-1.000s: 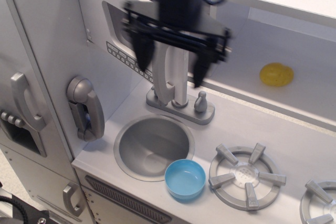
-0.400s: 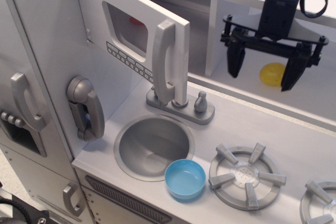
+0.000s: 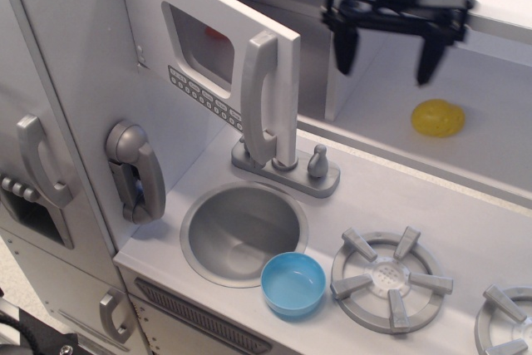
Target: Open microwave
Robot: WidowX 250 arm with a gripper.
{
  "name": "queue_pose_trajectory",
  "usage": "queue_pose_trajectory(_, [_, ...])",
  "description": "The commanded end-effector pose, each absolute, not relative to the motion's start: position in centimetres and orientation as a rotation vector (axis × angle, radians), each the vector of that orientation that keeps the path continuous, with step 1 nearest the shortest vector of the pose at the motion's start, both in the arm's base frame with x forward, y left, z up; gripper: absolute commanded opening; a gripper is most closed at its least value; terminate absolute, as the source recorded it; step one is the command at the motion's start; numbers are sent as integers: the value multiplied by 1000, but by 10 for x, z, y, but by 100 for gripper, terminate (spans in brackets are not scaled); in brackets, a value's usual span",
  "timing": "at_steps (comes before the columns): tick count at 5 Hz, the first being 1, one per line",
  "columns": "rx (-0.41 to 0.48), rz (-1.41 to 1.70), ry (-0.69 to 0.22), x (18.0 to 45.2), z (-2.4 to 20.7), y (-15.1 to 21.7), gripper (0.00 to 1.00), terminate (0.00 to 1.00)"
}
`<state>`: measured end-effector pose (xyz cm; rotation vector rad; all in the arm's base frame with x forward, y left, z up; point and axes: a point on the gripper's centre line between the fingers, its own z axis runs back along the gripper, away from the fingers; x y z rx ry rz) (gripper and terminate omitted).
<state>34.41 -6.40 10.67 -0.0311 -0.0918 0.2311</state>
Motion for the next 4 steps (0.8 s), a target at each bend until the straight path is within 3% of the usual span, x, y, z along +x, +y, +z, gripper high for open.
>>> queue_pose_trajectory(1, [8,301,-201,346,130,-10,100,0])
queue_pose_trajectory(3, [41,263,-203,303,115,37,100,0])
queue_pose_trajectory(4, [42,216,-199,280,113,43,100,0])
